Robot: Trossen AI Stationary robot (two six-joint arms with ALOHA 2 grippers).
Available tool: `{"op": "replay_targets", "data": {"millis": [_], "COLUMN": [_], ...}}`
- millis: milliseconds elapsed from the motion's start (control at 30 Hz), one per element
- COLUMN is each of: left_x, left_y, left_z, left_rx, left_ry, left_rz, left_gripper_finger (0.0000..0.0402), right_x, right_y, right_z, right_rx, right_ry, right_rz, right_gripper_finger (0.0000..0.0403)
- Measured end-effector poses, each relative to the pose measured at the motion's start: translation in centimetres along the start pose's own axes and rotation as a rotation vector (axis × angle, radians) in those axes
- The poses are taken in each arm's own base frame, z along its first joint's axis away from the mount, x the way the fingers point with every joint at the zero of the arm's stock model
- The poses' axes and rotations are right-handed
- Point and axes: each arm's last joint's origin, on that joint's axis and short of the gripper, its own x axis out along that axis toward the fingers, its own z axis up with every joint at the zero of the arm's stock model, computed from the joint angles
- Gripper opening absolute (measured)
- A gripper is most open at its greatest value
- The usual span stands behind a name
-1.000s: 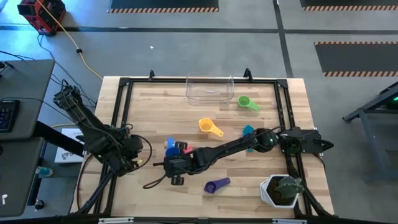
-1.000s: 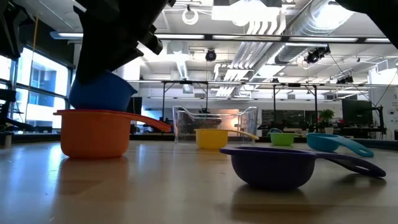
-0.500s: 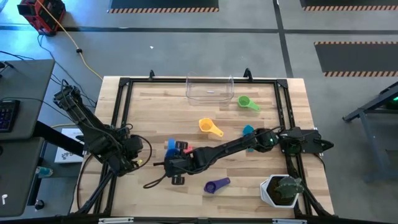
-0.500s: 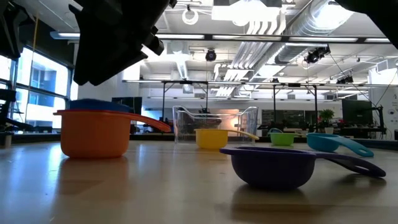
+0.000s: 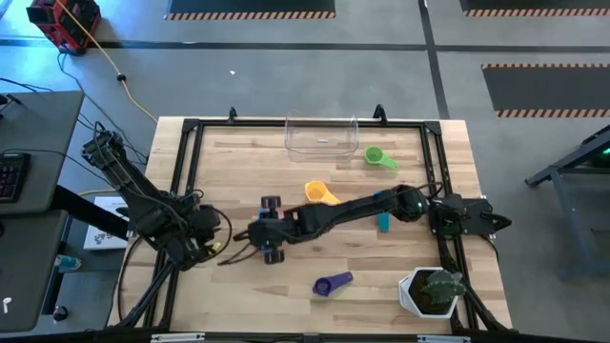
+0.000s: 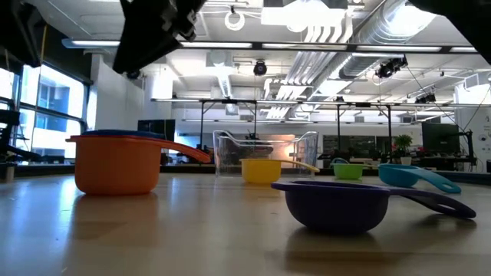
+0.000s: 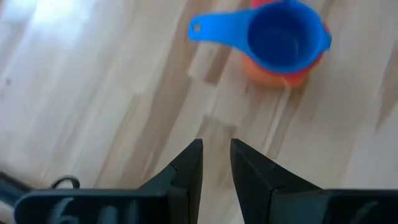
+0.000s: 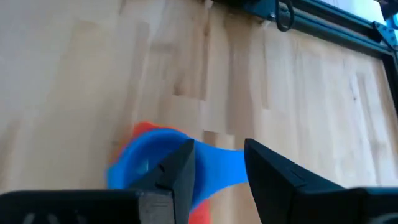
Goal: Nest measuring cups in basket
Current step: Stack the blue measuring cup into the red measuring cup
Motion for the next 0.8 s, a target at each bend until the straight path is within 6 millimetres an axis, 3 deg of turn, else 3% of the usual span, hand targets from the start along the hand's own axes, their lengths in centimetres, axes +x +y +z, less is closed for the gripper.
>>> {"op": "replay_targets", "data": {"millis": [167, 300, 467, 800], "left_x": [0.3, 0.4, 1.7, 5.4], "left_y": [0.3, 0.4, 0.3, 1.3], "left_z": [0.7, 0.9, 1.0, 0.1], "left_rx": [-0.001, 0.018, 0.050, 0.157], "left_ry": [-0.061, -0.066, -0.069, 0.004], "left_rz": [0.041, 0.056, 0.045, -0.005], "left_gripper_finger": [0.0074, 0.0074, 0.0074, 0.0074], "right_x": [1.0, 1.2, 0.7, -1.3], "right_y": [-3.4, -4.7, -4.4, -0.9], "right_z": [-1.4, -2.9, -4.2, -5.1], "right_rx": [-0.037, -0.013, 0.007, -0.085], "right_ry": [0.113, 0.246, 0.377, 0.524], "right_rz": [-0.004, 0.071, 0.173, 0.217], "right_gripper_finger": [0.0130, 0.0130, 0.0130, 0.0130]}}
